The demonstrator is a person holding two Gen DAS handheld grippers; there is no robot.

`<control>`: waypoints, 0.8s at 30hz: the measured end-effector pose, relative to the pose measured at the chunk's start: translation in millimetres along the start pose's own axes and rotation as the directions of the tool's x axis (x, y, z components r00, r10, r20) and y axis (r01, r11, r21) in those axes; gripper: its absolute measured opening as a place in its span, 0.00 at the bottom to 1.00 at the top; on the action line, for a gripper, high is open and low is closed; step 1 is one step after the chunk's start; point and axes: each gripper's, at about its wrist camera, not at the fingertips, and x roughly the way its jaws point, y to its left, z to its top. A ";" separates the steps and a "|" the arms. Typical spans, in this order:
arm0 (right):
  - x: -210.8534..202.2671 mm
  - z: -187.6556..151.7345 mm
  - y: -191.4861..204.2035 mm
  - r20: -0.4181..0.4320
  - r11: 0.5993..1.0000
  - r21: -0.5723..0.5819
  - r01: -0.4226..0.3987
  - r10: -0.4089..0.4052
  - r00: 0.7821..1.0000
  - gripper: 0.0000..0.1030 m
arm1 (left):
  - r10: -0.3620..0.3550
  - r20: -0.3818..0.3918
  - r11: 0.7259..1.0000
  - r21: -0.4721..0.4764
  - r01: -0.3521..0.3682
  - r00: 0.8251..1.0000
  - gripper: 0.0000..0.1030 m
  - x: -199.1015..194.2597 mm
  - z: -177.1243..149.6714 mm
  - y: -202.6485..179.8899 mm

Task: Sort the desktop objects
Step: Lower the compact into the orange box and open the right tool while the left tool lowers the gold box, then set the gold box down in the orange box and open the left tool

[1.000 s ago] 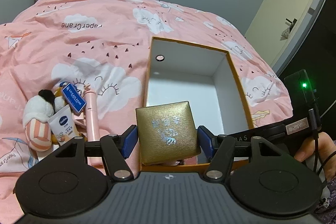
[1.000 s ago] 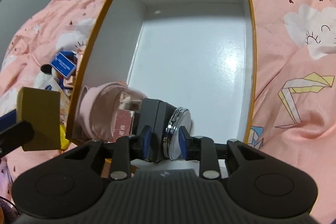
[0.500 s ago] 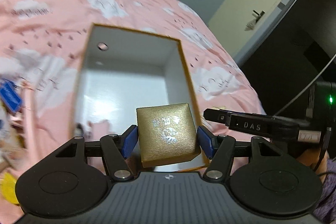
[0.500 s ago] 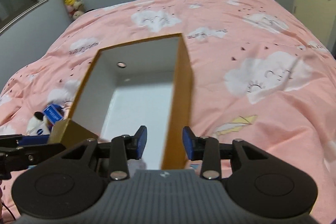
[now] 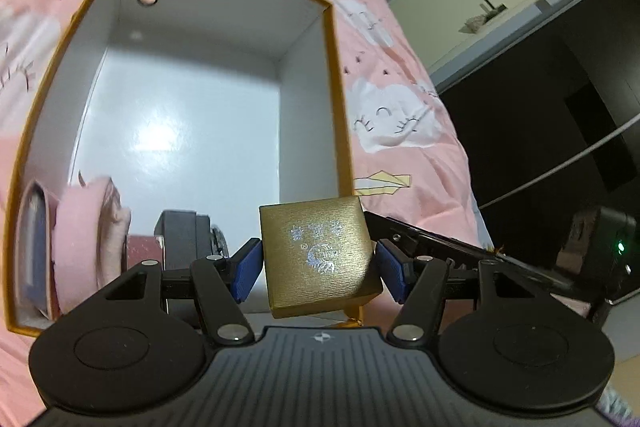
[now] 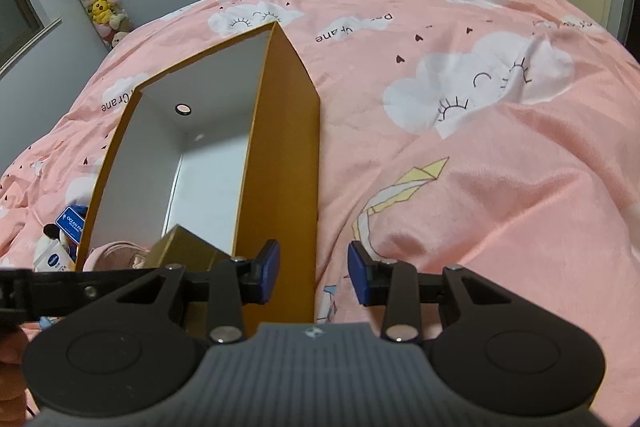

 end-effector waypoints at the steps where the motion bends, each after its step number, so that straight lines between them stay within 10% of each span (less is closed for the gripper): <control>1: 0.8 -0.3 -1.2 -0.005 1.000 0.004 -0.008 0.008 1.000 0.39 | 0.003 -0.005 1.000 -0.009 -0.003 1.000 0.70 3.0 0.0 1.3; 9: 9.9 -2.6 -4.5 -0.032 1.000 0.023 -0.009 0.010 0.999 0.38 | 0.017 -0.051 0.999 -0.051 -0.020 0.999 0.70 15.7 -2.2 8.3; 24: 1.2 3.4 2.8 -0.012 1.000 -0.027 -0.016 0.016 1.000 0.38 | 0.123 -0.029 0.982 0.147 -0.118 0.992 0.68 14.8 -17.1 -20.2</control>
